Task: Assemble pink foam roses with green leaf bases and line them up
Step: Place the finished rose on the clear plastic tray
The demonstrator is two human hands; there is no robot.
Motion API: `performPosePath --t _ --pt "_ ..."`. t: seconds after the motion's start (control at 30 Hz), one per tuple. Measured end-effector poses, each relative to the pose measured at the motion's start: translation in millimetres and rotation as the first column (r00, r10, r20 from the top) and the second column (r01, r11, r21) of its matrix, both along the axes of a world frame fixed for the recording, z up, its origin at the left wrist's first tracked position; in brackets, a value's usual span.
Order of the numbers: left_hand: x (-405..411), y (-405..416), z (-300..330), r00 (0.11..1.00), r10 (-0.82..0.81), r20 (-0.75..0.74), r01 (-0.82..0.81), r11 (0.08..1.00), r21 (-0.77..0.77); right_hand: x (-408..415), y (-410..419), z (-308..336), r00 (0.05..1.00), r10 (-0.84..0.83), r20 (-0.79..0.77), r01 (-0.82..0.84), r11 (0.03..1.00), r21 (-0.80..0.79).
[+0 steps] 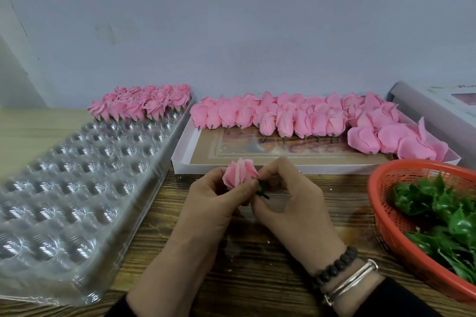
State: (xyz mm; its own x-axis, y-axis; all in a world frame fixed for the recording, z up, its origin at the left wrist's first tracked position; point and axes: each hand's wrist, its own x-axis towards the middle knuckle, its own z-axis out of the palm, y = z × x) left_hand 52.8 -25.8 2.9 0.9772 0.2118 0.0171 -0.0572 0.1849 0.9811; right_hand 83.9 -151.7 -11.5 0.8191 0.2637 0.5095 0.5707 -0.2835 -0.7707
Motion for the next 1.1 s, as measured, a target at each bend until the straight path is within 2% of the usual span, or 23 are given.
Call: performPosePath --t 0.13,0.27,0.47,0.63,0.8,1.1 --pt "2 3 0 0.998 0.029 0.061 -0.036 0.993 0.111 2 -2 -1 0.999 0.027 0.023 -0.026 0.999 -0.039" --pt "9 9 12 0.992 0.043 0.123 -0.052 0.996 0.070 4 -3 -1 0.998 0.008 0.056 -0.007 1.000 -0.012" --pt "55 62 45 0.946 0.286 0.151 -0.309 0.937 0.161 5 1 -5 0.998 0.015 0.065 -0.008 0.994 -0.108" --pt "99 107 60 0.880 0.428 0.203 -0.474 0.816 0.332 8 0 -7 1.000 -0.002 0.011 0.003 0.992 -0.127" --pt "139 135 58 0.819 0.528 0.224 -0.566 0.682 0.462 11 1 -10 1.000 -0.014 0.013 0.015 0.995 -0.097" --pt "166 141 34 0.808 0.555 0.195 -0.473 0.417 0.776 13 1 -9 0.999 -0.024 -0.023 0.021 0.995 -0.101"
